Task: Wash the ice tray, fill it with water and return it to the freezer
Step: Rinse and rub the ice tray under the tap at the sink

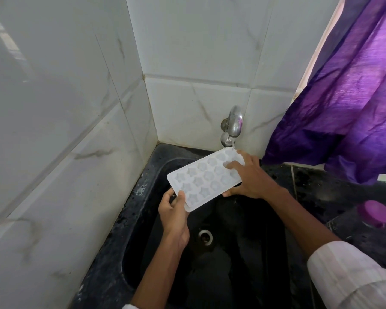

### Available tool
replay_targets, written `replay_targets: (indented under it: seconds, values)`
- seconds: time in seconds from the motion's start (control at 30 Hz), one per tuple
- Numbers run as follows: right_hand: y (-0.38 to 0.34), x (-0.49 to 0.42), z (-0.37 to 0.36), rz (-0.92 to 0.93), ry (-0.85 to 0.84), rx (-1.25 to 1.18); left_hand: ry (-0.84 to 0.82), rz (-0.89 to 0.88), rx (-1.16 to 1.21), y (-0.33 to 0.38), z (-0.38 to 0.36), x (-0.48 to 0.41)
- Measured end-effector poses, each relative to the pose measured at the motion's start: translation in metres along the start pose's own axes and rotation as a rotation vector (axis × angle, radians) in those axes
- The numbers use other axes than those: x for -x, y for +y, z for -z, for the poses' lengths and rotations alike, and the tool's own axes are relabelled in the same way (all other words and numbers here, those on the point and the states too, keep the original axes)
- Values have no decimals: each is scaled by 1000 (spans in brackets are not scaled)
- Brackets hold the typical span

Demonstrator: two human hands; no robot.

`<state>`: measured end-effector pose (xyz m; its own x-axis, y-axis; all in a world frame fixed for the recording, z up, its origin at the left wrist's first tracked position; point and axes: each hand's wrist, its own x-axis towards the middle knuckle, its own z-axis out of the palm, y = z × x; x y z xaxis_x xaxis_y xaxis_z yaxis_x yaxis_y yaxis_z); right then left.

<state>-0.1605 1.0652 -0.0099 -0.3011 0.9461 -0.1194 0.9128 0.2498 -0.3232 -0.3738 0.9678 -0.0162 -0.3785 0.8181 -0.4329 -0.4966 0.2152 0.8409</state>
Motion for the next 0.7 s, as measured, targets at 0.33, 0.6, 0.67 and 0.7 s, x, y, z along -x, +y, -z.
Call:
replay_targets:
  seconds: [0.33, 0.6, 0.67, 0.7]
  values:
    - [-4, 3, -2, 8, 69, 15, -66, 10, 30, 2, 4, 5]
    - [-10, 4, -8, 9, 109, 33, -91, 55, 72, 0, 12, 8]
    - [-10, 4, -9, 3, 96, 3, -97, 57, 71, 0, 13, 8]
    - [-10, 3, -10, 8, 100, -17, -97, 58, 77, 0, 13, 9]
